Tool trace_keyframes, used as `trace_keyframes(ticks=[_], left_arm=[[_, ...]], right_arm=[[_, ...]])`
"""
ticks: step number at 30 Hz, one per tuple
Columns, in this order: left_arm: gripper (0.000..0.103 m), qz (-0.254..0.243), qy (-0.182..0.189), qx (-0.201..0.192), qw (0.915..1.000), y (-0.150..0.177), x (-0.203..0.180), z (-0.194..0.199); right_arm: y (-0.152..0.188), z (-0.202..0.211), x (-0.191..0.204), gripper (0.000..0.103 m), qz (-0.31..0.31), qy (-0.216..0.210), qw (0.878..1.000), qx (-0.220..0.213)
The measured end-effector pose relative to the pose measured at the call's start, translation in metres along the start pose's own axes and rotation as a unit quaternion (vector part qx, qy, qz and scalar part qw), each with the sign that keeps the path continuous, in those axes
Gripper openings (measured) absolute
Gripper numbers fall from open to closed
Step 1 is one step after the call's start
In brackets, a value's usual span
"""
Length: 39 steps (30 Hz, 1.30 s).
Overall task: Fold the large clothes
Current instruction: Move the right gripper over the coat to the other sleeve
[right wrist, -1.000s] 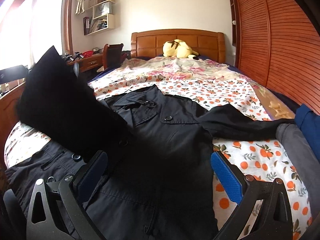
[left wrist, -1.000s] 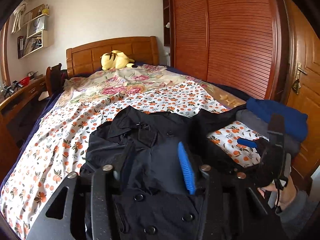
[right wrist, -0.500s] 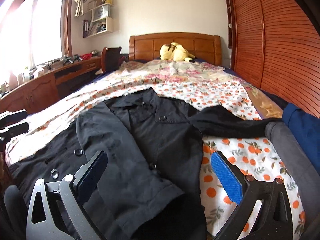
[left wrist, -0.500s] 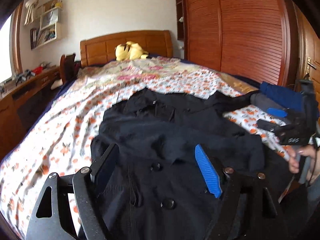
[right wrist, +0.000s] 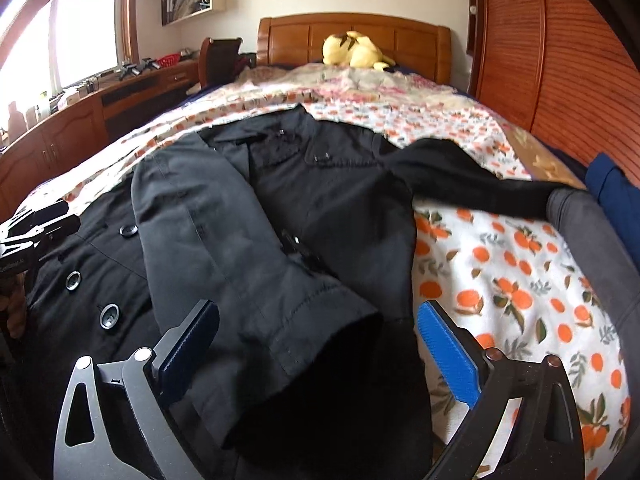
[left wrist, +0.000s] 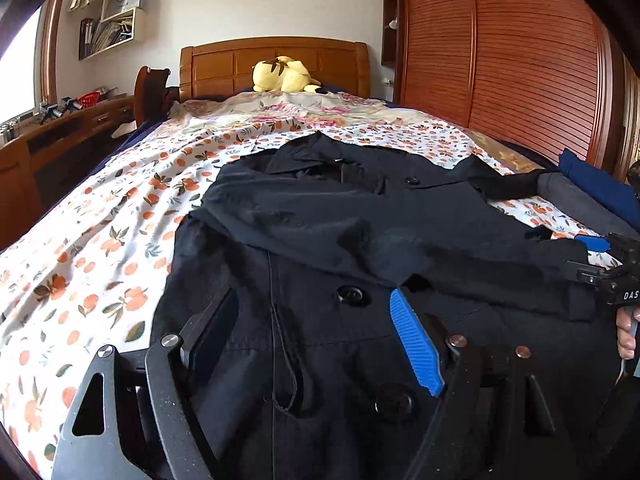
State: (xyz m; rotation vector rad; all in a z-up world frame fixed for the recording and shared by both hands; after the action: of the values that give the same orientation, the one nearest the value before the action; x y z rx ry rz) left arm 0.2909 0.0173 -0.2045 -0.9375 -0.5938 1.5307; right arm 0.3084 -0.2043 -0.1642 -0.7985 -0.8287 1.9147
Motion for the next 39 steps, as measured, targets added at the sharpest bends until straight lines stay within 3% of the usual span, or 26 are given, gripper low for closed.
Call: trace_keyframes(ticks=[5,7,9,11,12,18,21,27,30,39], left_arm=[[0.079,-0.011,0.002,-0.014,0.9998,0.005,-0.003,0.003],[0.079,-0.021,-0.002,-0.016,0.9996,0.008,-0.006,0.003],[0.079,-0.032,-0.013,-0.018,0.9992,0.010,-0.009,0.001],[0.079,-0.038,-0.015,-0.020,0.9989,0.011,-0.011,0.001],[0.079,-0.040,-0.015,-0.022,0.9989,0.011,-0.012,0.001],[0.079,-0.024,-0.009,-0.016,0.9995,0.011,-0.008,0.000],[0.079,-0.021,-0.008,-0.016,0.9996,0.011,-0.008,-0.001],[0.079,-0.024,-0.016,-0.018,0.9994,0.012,-0.008,0.000],[0.079,-0.022,-0.015,-0.018,0.9995,0.012,-0.009,0.000],[0.079,-0.019,-0.014,-0.011,0.9997,0.012,-0.009,-0.003]], right_arm=[[0.006,-0.008,0.003,0.091,-0.006,-0.008,1.000,0.015],[0.008,-0.010,0.006,0.072,-0.005,-0.019,1.000,0.020],[0.010,-0.009,0.006,0.041,-0.003,-0.016,1.000,0.023],[0.010,-0.005,0.004,0.021,-0.001,-0.008,1.000,0.016],[0.010,-0.001,0.001,0.018,-0.002,-0.002,1.000,0.010],[0.022,0.010,-0.015,0.021,-0.018,0.041,0.999,0.017],[0.025,0.017,-0.021,0.042,-0.024,0.045,0.998,0.024],[0.019,0.036,-0.048,0.065,-0.039,0.069,0.997,0.013],[0.017,0.037,-0.063,0.070,-0.045,0.082,0.996,0.014],[-0.015,0.009,-0.096,0.071,0.005,0.113,0.993,0.026]])
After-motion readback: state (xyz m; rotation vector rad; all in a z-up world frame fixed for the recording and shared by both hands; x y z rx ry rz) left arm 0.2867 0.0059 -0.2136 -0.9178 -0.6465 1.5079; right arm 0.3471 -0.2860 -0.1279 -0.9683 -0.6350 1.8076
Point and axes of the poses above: each gripper's, at about its wrist camera, not at the fingertips, and z roughly against the way its jaws point, x to its left, y to its underside, the point moved 10 cm from there along -z, roughly the way its jaws point, and after that the axes turned 13 degrees about z, right-handed, at the moved point
